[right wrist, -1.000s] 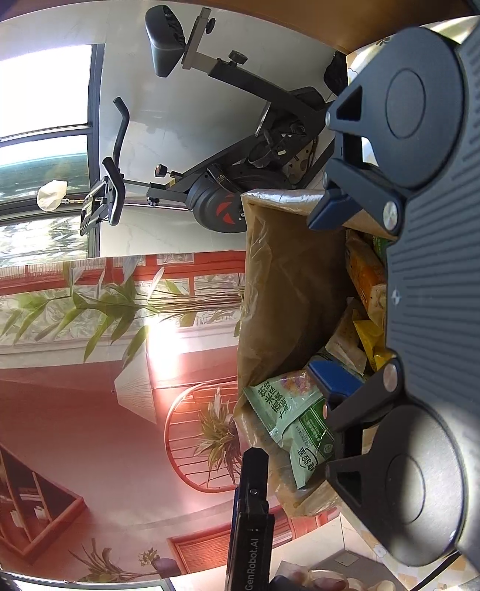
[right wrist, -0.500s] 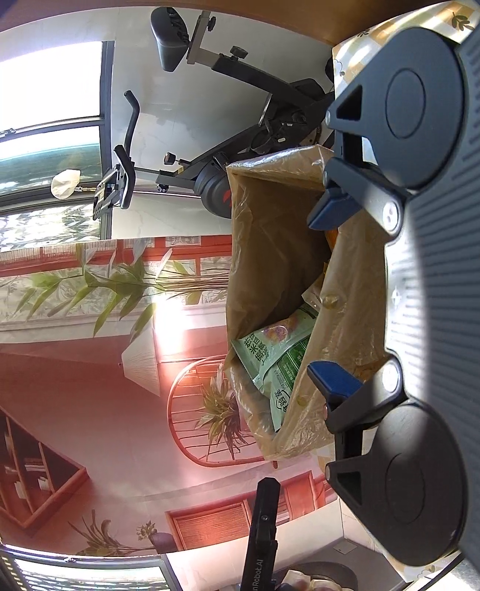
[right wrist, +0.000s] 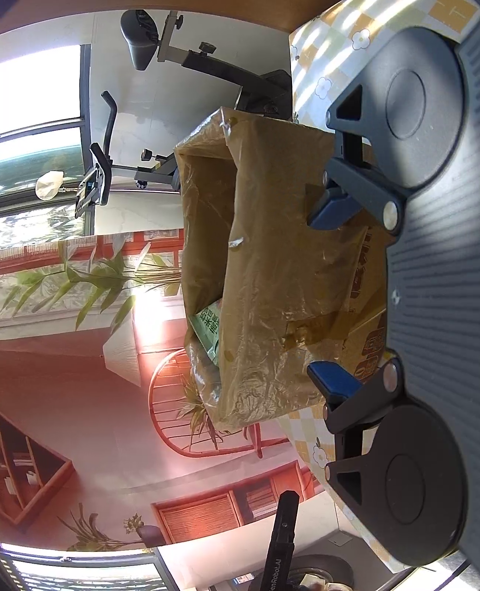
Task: Organize snacks
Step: 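Move both tools back down to the bread packet beside the box, then close the left tool on the wrapped bread packet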
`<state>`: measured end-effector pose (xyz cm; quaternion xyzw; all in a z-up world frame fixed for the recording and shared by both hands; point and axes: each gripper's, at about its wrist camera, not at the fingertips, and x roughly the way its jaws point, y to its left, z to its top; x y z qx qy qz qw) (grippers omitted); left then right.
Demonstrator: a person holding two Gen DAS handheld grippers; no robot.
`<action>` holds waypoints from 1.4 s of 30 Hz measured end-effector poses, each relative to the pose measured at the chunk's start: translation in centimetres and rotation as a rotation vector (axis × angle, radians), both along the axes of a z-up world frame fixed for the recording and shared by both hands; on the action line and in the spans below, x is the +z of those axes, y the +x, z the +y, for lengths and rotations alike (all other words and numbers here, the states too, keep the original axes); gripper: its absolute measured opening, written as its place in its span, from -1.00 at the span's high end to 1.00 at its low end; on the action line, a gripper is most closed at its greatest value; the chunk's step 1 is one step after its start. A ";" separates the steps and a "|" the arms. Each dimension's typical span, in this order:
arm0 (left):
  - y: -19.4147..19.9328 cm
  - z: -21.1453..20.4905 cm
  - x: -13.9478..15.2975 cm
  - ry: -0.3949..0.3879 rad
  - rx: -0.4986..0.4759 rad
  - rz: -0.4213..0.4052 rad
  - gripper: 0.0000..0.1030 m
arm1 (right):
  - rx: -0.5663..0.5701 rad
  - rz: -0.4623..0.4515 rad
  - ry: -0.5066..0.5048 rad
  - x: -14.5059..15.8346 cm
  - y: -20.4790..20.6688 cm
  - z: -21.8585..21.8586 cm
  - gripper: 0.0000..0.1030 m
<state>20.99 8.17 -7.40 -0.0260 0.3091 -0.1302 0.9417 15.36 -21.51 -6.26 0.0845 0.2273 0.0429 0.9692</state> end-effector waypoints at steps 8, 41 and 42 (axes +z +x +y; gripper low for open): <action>-0.6 1.1 -3.2 0.039 0.015 0.050 -0.59 | 0.052 0.053 -0.022 -3.4 -0.2 2.8 -0.65; 1.4 -7.8 -13.4 -0.165 -0.160 0.388 -0.37 | 0.374 0.348 -0.037 -12.0 1.7 6.7 -0.46; 1.5 -8.3 -13.5 -0.166 -0.165 0.382 -0.37 | 0.365 0.345 -0.046 -12.0 1.5 6.4 -0.41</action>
